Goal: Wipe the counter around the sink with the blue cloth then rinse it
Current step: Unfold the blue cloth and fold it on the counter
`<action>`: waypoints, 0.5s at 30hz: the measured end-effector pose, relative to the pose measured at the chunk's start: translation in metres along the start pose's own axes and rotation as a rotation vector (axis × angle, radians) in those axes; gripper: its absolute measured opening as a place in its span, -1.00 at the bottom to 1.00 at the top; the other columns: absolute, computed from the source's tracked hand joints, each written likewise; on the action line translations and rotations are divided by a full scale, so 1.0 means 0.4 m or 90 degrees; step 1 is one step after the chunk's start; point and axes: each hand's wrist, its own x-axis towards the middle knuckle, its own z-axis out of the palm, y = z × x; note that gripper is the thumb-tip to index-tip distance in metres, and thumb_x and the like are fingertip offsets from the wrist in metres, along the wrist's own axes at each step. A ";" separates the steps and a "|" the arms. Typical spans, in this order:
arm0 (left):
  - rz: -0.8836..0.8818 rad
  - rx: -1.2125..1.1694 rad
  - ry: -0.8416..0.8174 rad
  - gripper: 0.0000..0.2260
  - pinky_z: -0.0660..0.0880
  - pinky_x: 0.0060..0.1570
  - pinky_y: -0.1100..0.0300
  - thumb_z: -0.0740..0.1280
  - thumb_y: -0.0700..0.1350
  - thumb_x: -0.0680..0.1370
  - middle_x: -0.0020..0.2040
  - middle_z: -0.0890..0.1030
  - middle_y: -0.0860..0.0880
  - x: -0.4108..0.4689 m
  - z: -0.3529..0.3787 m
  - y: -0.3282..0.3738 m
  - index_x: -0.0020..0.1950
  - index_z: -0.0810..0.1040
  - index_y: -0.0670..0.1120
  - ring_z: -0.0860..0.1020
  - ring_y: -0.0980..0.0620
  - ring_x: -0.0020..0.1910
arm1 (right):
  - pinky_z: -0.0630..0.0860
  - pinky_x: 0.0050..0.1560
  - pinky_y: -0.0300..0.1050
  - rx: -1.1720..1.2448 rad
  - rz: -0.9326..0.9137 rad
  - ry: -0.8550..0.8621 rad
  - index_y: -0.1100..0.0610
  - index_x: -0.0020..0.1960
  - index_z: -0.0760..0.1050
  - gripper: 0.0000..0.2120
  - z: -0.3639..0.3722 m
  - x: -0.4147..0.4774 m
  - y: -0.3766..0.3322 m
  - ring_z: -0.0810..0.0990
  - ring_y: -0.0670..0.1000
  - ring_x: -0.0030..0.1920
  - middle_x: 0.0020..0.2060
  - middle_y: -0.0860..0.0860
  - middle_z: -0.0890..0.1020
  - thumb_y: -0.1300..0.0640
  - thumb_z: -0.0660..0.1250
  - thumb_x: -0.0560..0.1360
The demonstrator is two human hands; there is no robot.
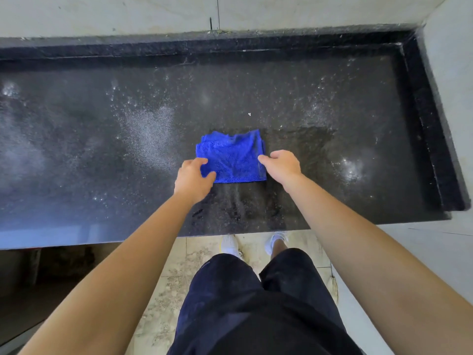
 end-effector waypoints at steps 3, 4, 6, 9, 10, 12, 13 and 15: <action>0.016 0.056 -0.007 -0.57 0.36 0.34 -0.05 0.35 -0.05 0.60 0.50 0.32 -0.13 -0.021 0.035 -0.017 0.47 0.44 -0.10 0.29 -0.15 0.45 | 0.44 -0.12 -0.11 -0.045 -0.024 -0.016 0.08 0.14 0.56 -0.73 0.025 -0.008 0.027 0.52 -0.01 -0.12 -0.17 -0.05 0.58 -0.04 0.41 0.52; 0.020 0.061 -0.005 -0.57 0.36 0.33 -0.05 0.34 -0.07 0.61 0.51 0.29 -0.12 -0.028 0.044 -0.018 0.47 0.43 -0.11 0.27 -0.15 0.46 | 0.43 -0.06 -0.14 -0.049 -0.028 -0.017 0.08 0.29 0.51 -0.63 0.031 -0.009 0.036 0.52 -0.03 -0.06 -0.12 -0.07 0.59 0.01 0.42 0.53; 0.033 0.068 -0.004 -0.58 0.38 0.32 -0.03 0.33 -0.11 0.62 0.49 0.29 -0.13 -0.047 0.062 -0.016 0.47 0.43 -0.13 0.31 -0.15 0.43 | 0.43 -0.03 -0.15 -0.064 -0.039 -0.016 0.05 0.39 0.44 -0.56 0.034 -0.013 0.058 0.55 -0.04 -0.01 -0.07 -0.11 0.63 0.07 0.38 0.54; 0.074 0.060 -0.027 -0.63 0.47 0.23 0.06 0.32 -0.13 0.62 0.40 0.36 -0.08 -0.082 0.093 -0.016 0.43 0.47 -0.12 0.50 -0.08 0.20 | 0.44 -0.13 -0.11 -0.080 -0.048 -0.008 0.03 0.27 0.52 -0.67 0.006 -0.023 0.107 0.60 -0.02 -0.07 -0.18 -0.10 0.65 0.09 0.30 0.52; 0.088 0.062 -0.054 -0.65 0.49 0.20 0.10 0.32 -0.14 0.62 0.38 0.37 -0.06 -0.095 0.104 -0.017 0.41 0.48 -0.11 0.53 -0.04 0.08 | 0.45 -0.15 -0.10 -0.082 -0.047 -0.002 0.03 0.23 0.55 -0.71 -0.012 -0.033 0.126 0.59 -0.02 -0.10 -0.23 -0.10 0.64 0.08 0.28 0.52; 0.133 0.096 -0.116 -0.66 0.48 0.15 0.17 0.32 -0.16 0.61 0.35 0.38 -0.02 -0.119 0.130 -0.019 0.40 0.50 -0.06 0.53 0.02 -0.09 | 0.45 -0.16 -0.10 -0.077 -0.034 0.007 0.03 0.19 0.56 -0.74 -0.052 -0.052 0.171 0.58 -0.03 -0.13 -0.26 -0.09 0.62 0.07 0.28 0.52; 0.162 0.131 -0.137 -0.66 0.49 0.14 0.16 0.32 -0.15 0.61 0.34 0.39 -0.01 -0.128 0.142 -0.020 0.40 0.51 -0.04 0.53 0.03 -0.08 | 0.44 -0.19 -0.12 -0.070 -0.022 0.005 0.03 0.20 0.56 -0.73 -0.070 -0.062 0.198 0.58 -0.05 -0.15 -0.25 -0.09 0.62 0.07 0.29 0.52; 0.243 0.227 -0.123 -0.66 0.51 0.12 0.05 0.34 -0.11 0.58 0.30 0.44 -0.03 -0.138 0.159 -0.015 0.37 0.53 -0.02 0.52 -0.04 0.09 | 0.41 -0.22 -0.20 -0.050 0.007 -0.002 0.02 0.23 0.54 -0.71 -0.097 -0.080 0.249 0.57 -0.12 -0.19 -0.26 -0.08 0.62 0.10 0.30 0.52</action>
